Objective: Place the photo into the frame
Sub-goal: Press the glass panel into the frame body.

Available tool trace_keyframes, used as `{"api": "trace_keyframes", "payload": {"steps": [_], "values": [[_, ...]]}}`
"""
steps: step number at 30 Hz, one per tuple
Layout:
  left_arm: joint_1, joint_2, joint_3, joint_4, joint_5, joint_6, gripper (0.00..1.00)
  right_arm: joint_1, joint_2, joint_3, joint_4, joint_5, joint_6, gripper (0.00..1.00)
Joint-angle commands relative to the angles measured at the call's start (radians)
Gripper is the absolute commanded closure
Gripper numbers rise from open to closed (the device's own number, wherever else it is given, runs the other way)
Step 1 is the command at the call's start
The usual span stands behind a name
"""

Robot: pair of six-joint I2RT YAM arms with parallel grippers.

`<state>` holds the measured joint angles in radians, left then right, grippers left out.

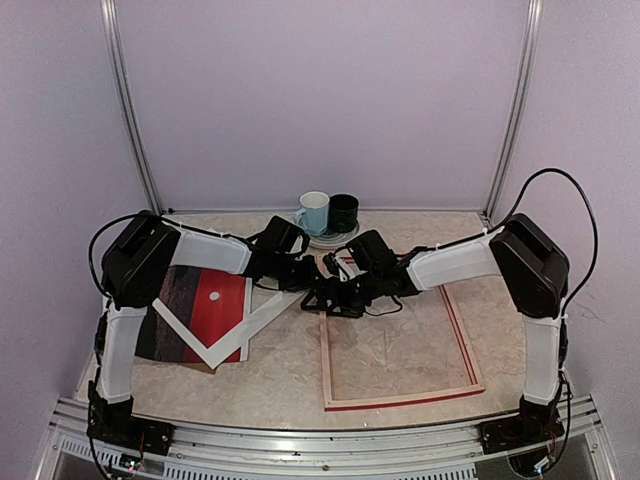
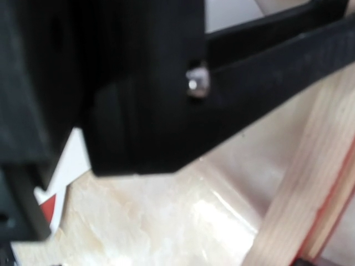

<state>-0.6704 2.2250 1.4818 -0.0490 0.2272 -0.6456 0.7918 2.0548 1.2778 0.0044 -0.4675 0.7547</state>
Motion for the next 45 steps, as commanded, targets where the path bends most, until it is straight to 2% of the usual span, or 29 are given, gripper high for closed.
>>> {"api": "trace_keyframes", "payload": {"steps": [1, 9, 19, 36, 41, 45], "values": [[-0.008, 0.068, -0.018, -0.058, -0.054, 0.01, 0.9, 0.039, -0.016, -0.037, -0.055, -0.041, 0.012, 0.11], [-0.008, 0.072, -0.013, -0.058, -0.064, 0.004, 0.91, 0.077, -0.052, -0.079, -0.065, -0.068, 0.012, 0.11], [-0.009, 0.078, -0.019, -0.056, -0.076, 0.0, 0.91, 0.139, -0.059, -0.073, -0.162, -0.093, -0.032, 0.11], [-0.011, 0.058, -0.019, -0.06, -0.079, 0.003, 0.91, 0.177, -0.032, 0.041, -0.337, -0.089, -0.17, 0.11], [-0.011, 0.055, -0.016, -0.055, -0.076, 0.003, 0.91, 0.198, -0.044, 0.081, -0.385, -0.083, -0.261, 0.11], [-0.007, 0.039, -0.005, -0.058, -0.074, 0.014, 0.89, 0.201, -0.096, 0.085, -0.394, -0.031, -0.4, 0.1]]}}
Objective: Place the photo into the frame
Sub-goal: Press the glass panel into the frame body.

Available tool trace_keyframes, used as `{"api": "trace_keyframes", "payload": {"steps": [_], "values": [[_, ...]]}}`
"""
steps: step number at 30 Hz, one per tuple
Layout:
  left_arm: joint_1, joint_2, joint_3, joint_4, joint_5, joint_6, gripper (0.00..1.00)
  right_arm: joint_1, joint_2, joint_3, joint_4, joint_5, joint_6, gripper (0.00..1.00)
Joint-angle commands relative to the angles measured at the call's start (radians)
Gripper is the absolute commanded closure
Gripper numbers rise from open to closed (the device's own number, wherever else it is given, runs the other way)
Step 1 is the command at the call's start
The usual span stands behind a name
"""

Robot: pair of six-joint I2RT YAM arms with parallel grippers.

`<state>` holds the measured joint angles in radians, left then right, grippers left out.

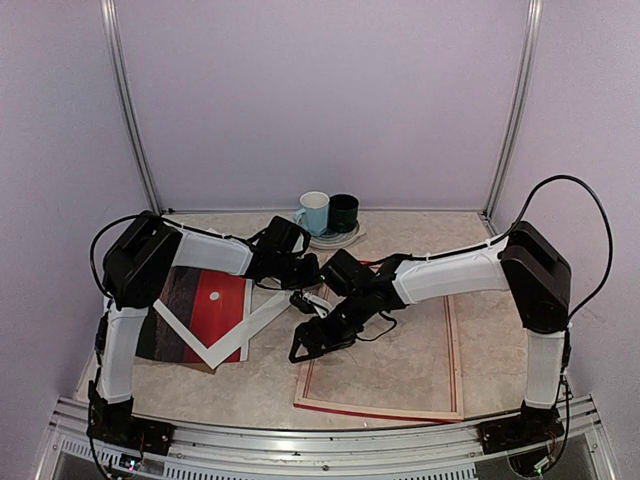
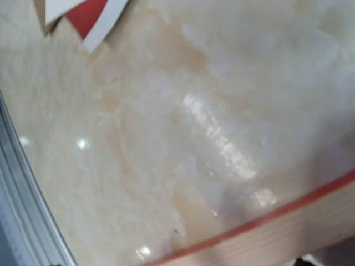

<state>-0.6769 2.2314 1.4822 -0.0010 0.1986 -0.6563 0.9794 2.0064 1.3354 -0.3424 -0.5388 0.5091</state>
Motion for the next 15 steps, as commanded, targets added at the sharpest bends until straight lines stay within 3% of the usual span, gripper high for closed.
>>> {"api": "trace_keyframes", "payload": {"steps": [1, 6, 10, 14, 15], "values": [[0.002, 0.024, -0.003, -0.108, -0.045, 0.028, 0.85, 0.013, -0.062, 0.031, -0.057, 0.071, -0.199, 0.1], [0.025, -0.039, 0.016, -0.133, -0.05, 0.058, 0.6, 0.015, -0.123, 0.052, -0.113, 0.252, -0.356, 0.09], [0.037, -0.124, -0.009, -0.145, -0.06, 0.084, 0.35, 0.016, -0.199, 0.018, -0.092, 0.37, -0.417, 0.07], [0.026, -0.249, -0.116, -0.131, -0.064, 0.095, 0.02, 0.016, -0.292, -0.064, -0.019, 0.473, -0.488, 0.06], [0.018, -0.277, -0.157, -0.121, -0.07, 0.099, 0.01, 0.016, -0.313, -0.089, 0.001, 0.51, -0.498, 0.05]]}}
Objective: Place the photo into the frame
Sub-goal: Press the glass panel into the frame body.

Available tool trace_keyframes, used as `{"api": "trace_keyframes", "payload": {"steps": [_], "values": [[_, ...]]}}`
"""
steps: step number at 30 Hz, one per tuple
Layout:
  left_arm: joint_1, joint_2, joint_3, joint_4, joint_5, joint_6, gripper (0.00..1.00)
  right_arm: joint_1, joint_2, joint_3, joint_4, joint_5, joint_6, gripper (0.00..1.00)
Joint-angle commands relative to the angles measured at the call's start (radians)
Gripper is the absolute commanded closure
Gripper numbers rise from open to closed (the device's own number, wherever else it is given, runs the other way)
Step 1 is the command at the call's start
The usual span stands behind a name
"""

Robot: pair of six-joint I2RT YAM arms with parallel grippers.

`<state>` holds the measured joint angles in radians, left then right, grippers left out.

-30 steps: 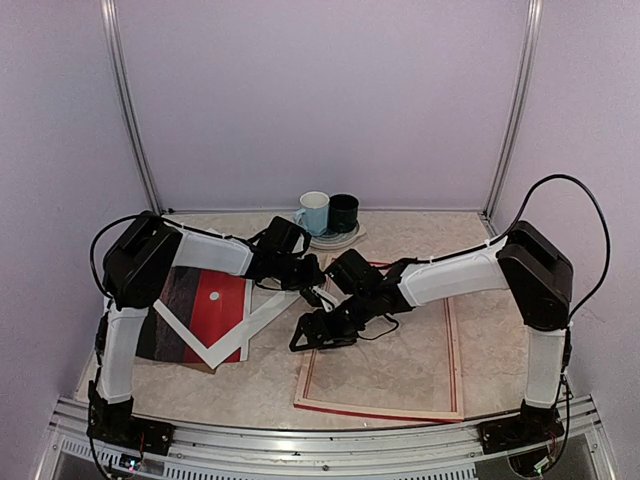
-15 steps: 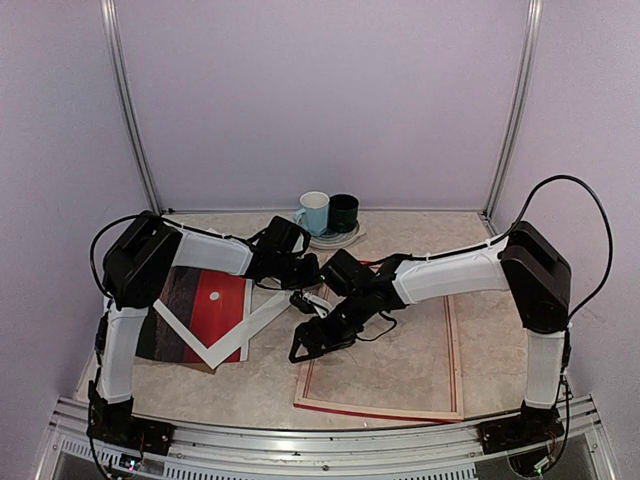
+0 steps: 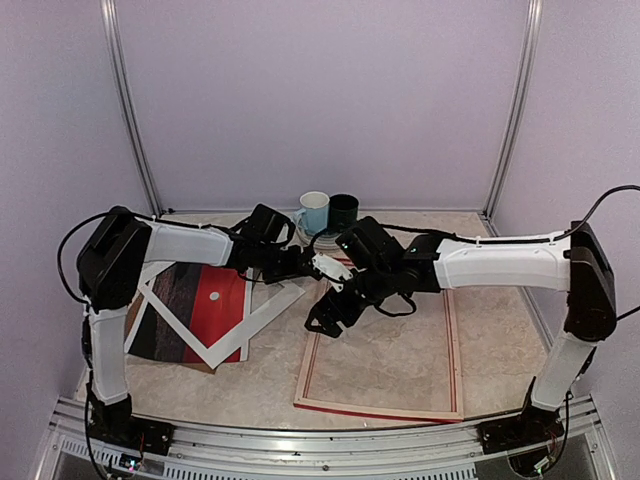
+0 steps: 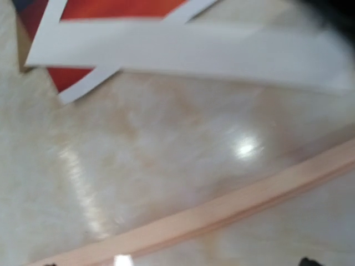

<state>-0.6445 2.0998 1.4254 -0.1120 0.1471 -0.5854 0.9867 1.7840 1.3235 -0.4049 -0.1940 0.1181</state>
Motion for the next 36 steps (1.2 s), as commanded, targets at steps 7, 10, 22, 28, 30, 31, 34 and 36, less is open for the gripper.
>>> {"api": "trace_keyframes", "payload": {"steps": [7, 10, 22, 28, 30, 31, 34, 36], "values": [[-0.137, -0.429, -0.471, 0.137, -0.102, 0.014, 0.01, -0.008, -0.161, -0.164, 0.133, 0.363, -0.126, 0.01], [-0.211, -0.544, -0.603, 0.193, -0.173, 0.032, 0.01, -0.044, -0.103, -0.101, 0.065, 0.359, 0.028, 0.01], [-0.422, -0.775, -0.91, 0.391, -0.185, 0.217, 0.01, -0.198, 0.007, 0.024, 0.045, 0.035, 0.361, 0.01], [-0.501, -0.725, -0.88, 0.377, -0.153, 0.321, 0.01, -0.207, 0.017, 0.055, 0.06, -0.062, 0.408, 0.01], [-0.528, -0.685, -0.851, 0.344, -0.153, 0.348, 0.01, -0.207, 0.024, 0.062, 0.058, -0.078, 0.416, 0.01], [-0.542, -0.66, -0.835, 0.325, -0.156, 0.354, 0.01, -0.207, 0.027, 0.066, 0.055, -0.082, 0.42, 0.01], [-0.58, -0.58, -0.781, 0.248, -0.189, 0.354, 0.01, -0.207, 0.042, 0.071, 0.053, -0.103, 0.44, 0.01], [-0.606, -0.528, -0.764, 0.215, -0.212, 0.344, 0.01, -0.208, 0.056, 0.071, 0.059, -0.114, 0.466, 0.01]]}}
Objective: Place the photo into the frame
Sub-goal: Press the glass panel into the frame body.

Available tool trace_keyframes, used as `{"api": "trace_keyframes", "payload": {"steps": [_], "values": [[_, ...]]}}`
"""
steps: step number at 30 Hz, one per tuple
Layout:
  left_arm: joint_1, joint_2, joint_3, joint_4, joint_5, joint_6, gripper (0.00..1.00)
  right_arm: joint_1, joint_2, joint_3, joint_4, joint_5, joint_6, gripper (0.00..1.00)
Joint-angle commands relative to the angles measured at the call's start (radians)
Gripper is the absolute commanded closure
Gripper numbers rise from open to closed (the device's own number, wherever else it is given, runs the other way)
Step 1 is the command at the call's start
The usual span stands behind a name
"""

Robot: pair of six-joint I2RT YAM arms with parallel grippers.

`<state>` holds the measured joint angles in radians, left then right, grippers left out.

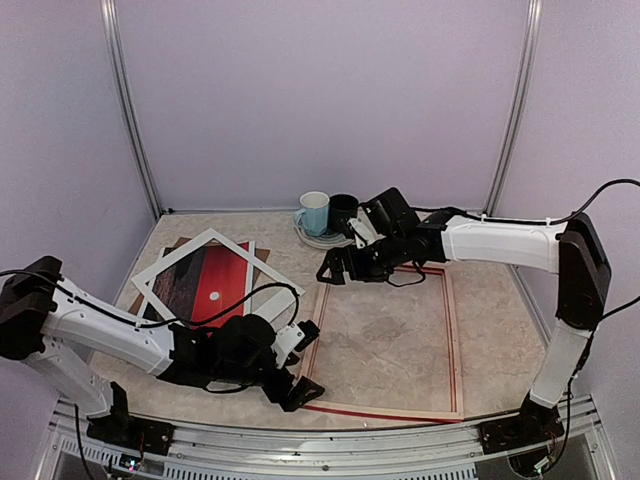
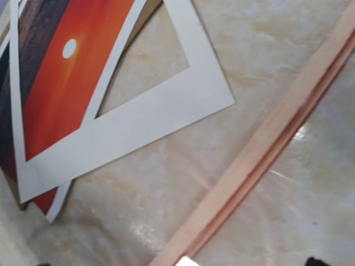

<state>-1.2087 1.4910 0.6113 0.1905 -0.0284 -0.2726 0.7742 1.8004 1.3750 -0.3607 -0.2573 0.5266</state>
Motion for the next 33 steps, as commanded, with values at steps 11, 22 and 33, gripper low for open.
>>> {"api": "trace_keyframes", "payload": {"steps": [11, 22, 33], "values": [[-0.091, 0.114, 0.012, -0.03, 0.003, 0.027, 0.01, -0.002, 0.173, 0.071, 0.09, -0.132, 0.189, 0.01], [-0.103, -0.024, -0.073, -0.002, -0.005, 0.01, 0.01, -0.017, 0.186, 0.07, 0.126, -0.179, 0.235, 0.01], [-0.176, 0.1, -0.062, 0.065, -0.196, 0.025, 0.01, -0.034, 0.201, 0.06, 0.161, -0.213, 0.355, 0.01]]}}
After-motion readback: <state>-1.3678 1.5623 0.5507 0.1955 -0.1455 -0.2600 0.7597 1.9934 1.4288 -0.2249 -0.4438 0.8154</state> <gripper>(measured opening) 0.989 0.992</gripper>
